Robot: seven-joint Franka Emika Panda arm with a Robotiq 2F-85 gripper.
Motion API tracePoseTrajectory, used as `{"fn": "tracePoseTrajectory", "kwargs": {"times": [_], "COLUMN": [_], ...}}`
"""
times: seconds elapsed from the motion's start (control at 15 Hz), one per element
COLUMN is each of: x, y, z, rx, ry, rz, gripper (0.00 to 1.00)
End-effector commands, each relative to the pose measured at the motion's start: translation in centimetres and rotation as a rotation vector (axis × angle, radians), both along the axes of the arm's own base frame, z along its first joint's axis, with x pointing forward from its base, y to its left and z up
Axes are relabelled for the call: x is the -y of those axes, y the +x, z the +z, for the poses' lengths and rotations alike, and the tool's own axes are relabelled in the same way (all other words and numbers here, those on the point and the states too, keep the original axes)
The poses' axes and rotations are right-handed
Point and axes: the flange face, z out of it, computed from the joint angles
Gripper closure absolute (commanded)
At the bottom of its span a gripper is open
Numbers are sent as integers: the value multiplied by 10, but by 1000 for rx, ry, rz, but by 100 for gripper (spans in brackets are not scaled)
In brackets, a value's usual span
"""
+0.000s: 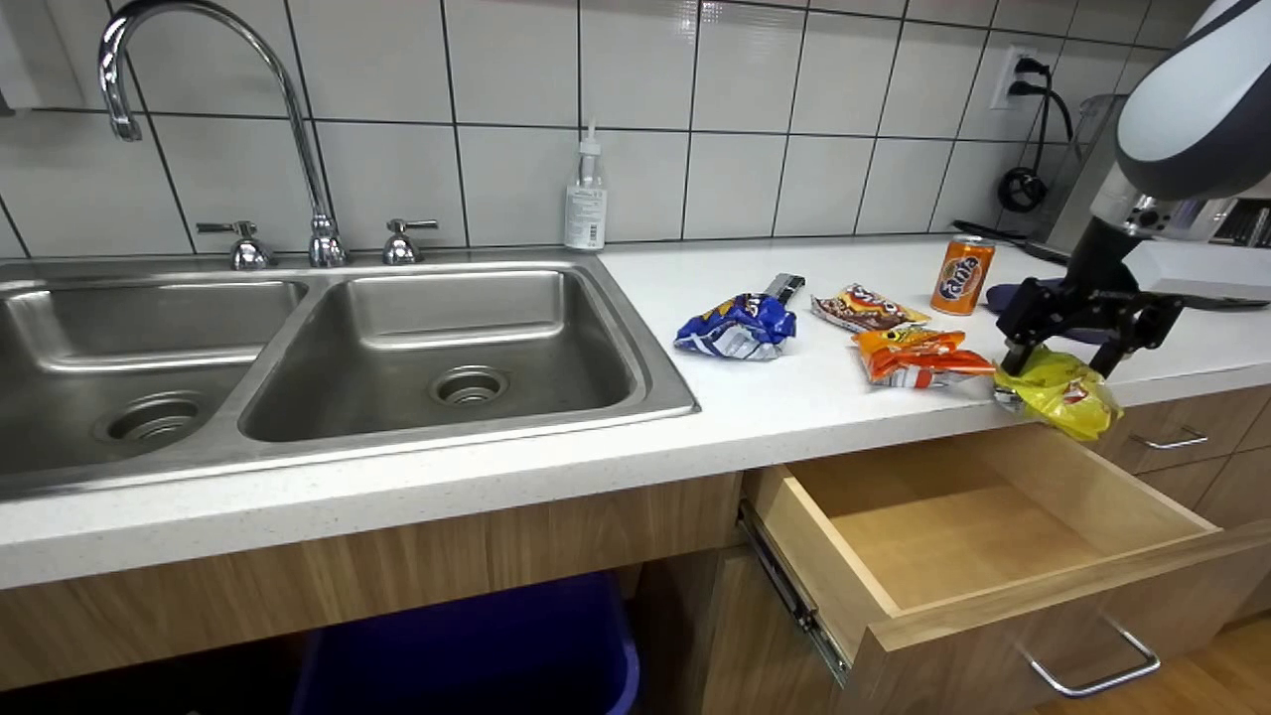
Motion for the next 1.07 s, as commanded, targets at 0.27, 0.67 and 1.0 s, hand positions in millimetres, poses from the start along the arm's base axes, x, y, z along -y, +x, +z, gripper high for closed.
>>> {"fn": "tracePoseTrajectory", "kwargs": {"times": [0.27, 0.67, 1.0], "x": [-8, -6, -4], "y": [-22, -18, -15], "z": [28, 38, 40], "rx": [-27, -14, -11], "ry": [16, 18, 15], "rz": [50, 36, 31], "gripper": [0, 0, 0]}}
